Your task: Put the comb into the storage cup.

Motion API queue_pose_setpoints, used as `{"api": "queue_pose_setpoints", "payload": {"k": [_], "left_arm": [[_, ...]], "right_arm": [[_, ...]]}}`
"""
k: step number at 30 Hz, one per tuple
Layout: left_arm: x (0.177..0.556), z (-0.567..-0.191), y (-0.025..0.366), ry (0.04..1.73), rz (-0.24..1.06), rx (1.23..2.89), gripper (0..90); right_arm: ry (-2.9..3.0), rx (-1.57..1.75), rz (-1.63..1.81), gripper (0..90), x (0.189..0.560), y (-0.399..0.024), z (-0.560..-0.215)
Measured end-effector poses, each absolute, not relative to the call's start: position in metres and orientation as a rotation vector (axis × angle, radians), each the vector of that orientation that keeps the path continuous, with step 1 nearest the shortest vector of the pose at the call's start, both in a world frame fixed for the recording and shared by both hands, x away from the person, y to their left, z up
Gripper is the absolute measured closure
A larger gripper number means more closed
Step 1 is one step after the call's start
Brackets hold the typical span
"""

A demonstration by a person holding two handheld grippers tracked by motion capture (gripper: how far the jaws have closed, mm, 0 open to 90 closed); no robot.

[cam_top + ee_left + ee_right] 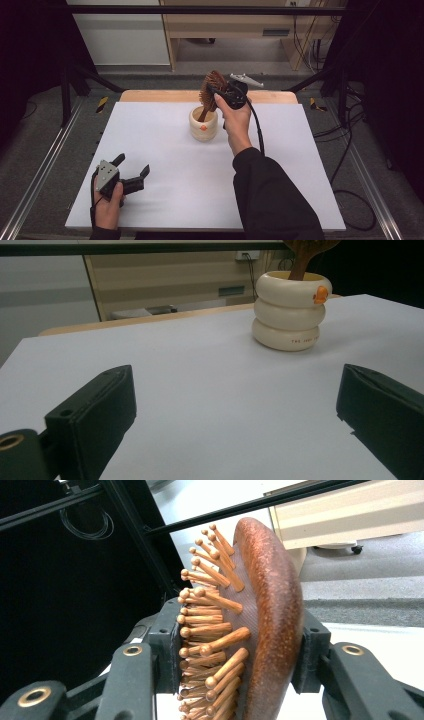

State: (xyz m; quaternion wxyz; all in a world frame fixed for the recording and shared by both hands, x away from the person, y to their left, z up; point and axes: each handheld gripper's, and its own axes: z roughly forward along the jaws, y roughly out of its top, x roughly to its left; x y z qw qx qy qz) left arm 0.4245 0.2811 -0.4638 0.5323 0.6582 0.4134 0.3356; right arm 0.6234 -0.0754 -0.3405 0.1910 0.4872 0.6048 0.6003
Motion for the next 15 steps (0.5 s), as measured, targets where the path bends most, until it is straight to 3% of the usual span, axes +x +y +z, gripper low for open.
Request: {"api": "queue_pose_setpoints", "payload": {"k": [15], "left_arm": [[0.4246,-0.4638,0.2812,0.984,0.8,1.571,2.7]], "right_arm": [[1.703,1.378,1.683,50.0,0.6243,-0.0744,-0.3452]]}}
